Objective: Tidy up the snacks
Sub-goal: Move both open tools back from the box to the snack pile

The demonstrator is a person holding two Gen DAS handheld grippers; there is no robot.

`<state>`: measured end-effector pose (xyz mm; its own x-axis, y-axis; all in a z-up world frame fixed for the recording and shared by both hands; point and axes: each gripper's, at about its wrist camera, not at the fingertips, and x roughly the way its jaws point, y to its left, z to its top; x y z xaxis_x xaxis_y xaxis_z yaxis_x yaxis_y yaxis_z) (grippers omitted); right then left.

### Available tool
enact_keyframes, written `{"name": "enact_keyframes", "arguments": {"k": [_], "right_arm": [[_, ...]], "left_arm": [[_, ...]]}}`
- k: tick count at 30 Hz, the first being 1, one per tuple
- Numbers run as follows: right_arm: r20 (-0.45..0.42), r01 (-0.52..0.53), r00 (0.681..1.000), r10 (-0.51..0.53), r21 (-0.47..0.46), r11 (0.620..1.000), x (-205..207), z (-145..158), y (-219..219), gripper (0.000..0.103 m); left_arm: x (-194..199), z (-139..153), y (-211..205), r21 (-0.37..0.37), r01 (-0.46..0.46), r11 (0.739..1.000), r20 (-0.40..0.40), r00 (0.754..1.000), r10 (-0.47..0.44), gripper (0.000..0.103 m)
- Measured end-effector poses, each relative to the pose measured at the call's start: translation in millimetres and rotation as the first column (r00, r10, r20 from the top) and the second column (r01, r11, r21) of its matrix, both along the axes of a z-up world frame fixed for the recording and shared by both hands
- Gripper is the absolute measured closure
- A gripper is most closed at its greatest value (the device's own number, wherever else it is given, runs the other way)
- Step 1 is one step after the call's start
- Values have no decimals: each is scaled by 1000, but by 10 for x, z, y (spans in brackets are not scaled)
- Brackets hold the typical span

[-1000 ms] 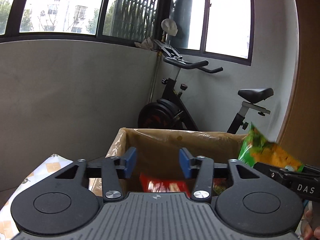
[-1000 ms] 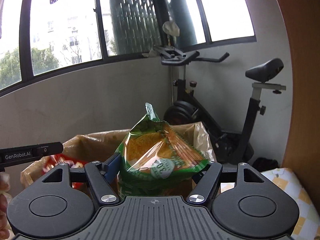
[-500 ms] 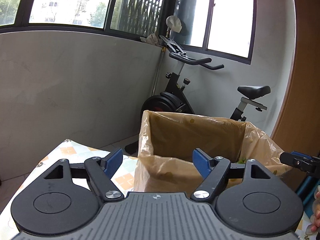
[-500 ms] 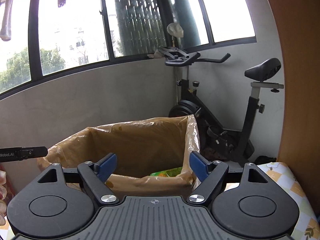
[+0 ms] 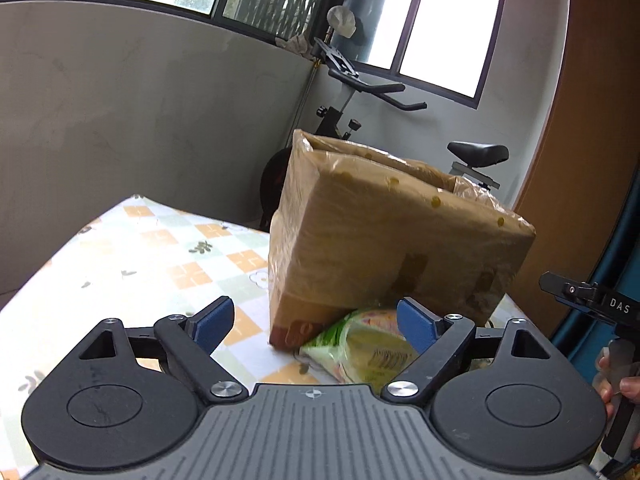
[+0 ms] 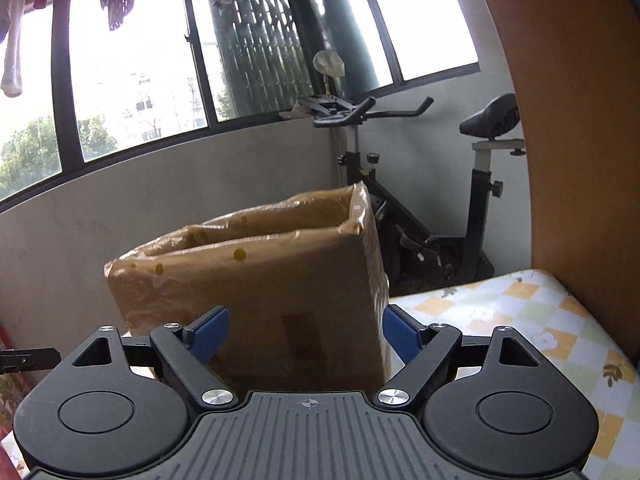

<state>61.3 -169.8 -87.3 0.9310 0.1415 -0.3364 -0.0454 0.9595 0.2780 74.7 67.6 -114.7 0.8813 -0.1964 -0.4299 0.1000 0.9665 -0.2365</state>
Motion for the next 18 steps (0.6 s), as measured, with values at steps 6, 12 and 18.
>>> {"name": "enact_keyframes", "arguments": {"k": [6,12,18], "right_arm": [[-74,25,997,-23,30,999,-197,-324,61,22],[-124,27,992,-24,26,999,-338,-547,114,22],[-159,-2,987,6,27,1000,-364,-659,210,22]], "left_arm": [[-132,-332,-101,-15,-14,1000,-86,996,13,13],[-314,-618,-53,-24,-11,1000,-175,985,7,13],[-401,-733,27,-88,-23,996,-227,974,3,13]]}}
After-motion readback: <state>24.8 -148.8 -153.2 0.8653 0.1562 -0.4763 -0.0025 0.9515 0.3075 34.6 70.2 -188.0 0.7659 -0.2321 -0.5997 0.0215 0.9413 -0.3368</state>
